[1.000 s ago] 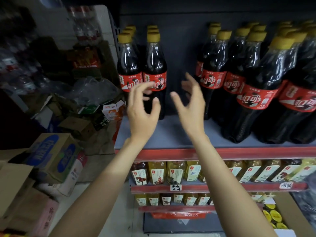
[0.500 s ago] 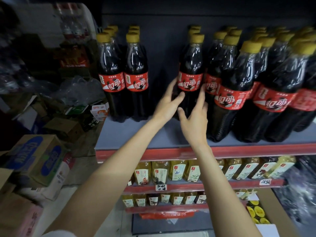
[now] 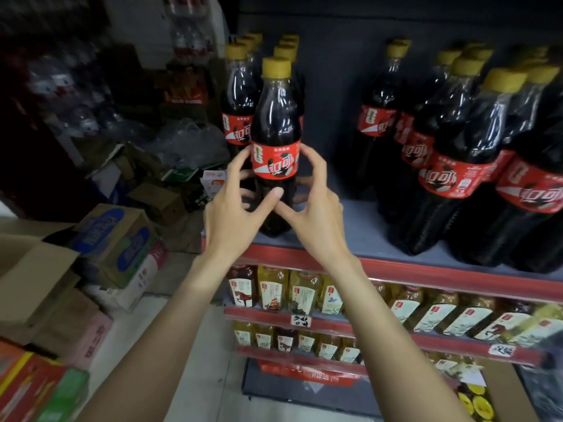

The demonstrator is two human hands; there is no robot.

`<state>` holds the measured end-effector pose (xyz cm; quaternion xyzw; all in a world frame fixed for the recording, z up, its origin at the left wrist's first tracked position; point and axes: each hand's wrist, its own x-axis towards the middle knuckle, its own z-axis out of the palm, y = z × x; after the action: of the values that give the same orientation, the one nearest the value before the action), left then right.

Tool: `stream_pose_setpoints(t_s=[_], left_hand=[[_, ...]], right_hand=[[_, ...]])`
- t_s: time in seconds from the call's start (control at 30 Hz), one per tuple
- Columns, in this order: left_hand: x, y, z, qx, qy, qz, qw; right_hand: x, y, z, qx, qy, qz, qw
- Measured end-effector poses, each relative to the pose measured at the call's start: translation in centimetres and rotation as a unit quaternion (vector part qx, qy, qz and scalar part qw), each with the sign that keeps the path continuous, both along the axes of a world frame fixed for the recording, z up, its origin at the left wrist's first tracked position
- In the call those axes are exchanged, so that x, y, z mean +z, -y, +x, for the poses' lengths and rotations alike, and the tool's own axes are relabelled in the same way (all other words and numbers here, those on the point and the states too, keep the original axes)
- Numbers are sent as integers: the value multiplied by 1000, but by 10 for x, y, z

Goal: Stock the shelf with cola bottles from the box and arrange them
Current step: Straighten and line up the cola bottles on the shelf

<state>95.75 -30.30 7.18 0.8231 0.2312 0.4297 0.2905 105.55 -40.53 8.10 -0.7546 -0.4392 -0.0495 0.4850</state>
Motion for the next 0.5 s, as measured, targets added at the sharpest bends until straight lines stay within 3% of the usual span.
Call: stream_pose_setpoints(t_s=[0.5], left_hand=[[-7,-39,-17,-25,32,-124,991]], right_hand=[[-6,-60,-28,-4,17,28,999]])
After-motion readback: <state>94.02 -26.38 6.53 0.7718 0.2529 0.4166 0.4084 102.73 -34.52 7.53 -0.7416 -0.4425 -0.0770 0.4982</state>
